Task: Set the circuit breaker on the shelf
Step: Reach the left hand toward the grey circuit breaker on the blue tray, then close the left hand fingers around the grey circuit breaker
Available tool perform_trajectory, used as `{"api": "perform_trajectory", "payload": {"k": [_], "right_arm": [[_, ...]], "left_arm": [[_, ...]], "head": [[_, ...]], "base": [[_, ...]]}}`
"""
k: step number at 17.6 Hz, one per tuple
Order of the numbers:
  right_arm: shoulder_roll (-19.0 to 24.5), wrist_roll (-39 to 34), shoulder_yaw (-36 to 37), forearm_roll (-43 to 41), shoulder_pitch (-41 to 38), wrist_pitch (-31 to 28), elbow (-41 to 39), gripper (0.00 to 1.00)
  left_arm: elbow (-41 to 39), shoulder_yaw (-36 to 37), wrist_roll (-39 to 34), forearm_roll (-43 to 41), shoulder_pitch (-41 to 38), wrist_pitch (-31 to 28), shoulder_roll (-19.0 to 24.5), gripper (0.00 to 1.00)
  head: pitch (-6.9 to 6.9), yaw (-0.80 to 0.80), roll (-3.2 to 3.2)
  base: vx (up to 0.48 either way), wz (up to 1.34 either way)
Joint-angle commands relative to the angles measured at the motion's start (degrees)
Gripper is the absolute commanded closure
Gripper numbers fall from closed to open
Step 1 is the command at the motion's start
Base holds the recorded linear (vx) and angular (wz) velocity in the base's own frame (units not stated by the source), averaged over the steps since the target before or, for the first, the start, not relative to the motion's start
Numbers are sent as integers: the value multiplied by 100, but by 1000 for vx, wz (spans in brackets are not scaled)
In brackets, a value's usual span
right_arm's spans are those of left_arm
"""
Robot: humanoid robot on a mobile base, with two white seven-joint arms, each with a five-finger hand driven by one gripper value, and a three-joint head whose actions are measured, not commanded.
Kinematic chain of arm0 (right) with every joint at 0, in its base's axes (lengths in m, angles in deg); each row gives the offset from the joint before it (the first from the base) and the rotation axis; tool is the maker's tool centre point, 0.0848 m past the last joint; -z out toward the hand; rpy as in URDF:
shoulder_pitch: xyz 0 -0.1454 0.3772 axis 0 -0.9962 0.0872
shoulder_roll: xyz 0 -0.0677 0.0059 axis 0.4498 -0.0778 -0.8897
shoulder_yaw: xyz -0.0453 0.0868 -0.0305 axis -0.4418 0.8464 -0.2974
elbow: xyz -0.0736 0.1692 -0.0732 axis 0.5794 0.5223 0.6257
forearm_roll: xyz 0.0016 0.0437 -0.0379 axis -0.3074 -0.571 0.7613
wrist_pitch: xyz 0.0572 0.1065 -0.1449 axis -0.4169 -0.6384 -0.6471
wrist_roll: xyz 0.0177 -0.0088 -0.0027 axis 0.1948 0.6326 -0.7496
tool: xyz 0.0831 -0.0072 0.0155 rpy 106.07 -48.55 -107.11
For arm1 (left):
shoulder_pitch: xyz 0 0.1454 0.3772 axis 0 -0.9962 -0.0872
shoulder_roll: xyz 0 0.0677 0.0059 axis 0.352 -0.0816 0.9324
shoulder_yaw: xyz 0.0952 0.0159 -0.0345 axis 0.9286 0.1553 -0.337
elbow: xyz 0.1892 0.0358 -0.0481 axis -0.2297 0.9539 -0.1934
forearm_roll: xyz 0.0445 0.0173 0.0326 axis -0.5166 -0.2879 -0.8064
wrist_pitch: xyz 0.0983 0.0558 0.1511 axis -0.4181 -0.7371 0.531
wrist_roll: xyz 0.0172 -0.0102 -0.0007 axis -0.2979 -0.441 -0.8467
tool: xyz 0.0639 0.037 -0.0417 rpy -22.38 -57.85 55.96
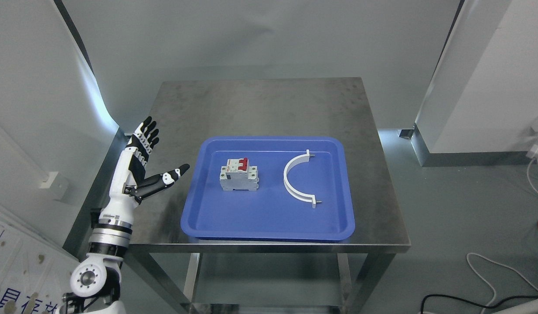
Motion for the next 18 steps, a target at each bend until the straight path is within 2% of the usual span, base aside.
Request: {"api": "perform_trajectory", "payload": {"k": [1, 3, 8, 10, 12, 16, 18], "right_arm": [[-100, -19, -114, 1, 0, 207, -9, 0], [-100, -28, -114, 1, 0, 198, 0, 0], [-100, -19, -114, 1, 0, 198, 0, 0], [-100, -19, -114, 1, 0, 198, 0, 0], [-100, -19, -114, 1, 0, 198, 0, 0], [-100, -19, -114, 1, 0, 198, 0, 0], [-100, -28, -114, 1, 0, 198, 0, 0]], "left_arm": [[-113, 1513, 364, 132, 480, -655, 1217, 3], [-227, 1857, 776, 132, 681, -972, 1526, 4], [-377, 2490, 1173, 71, 937, -1491, 1659, 7], [-377, 2649, 1217, -314, 920, -1579, 1659, 8], [-377, 2649, 1445, -544, 815, -1580, 1642, 15], [-281, 2632, 1481, -1404, 770, -1588, 1589, 22], [-237, 2518, 1490, -1599, 761, -1588, 1493, 31]], "head": [[0, 0, 0], [0, 0, 0], [0, 0, 0], [0, 0, 0], [0, 0, 0], [0, 0, 0], [0, 0, 0]], "base": [[-15, -5], [-2, 19], [-3, 6], [3, -19], [11, -5], [29, -34], [27, -11]]}}
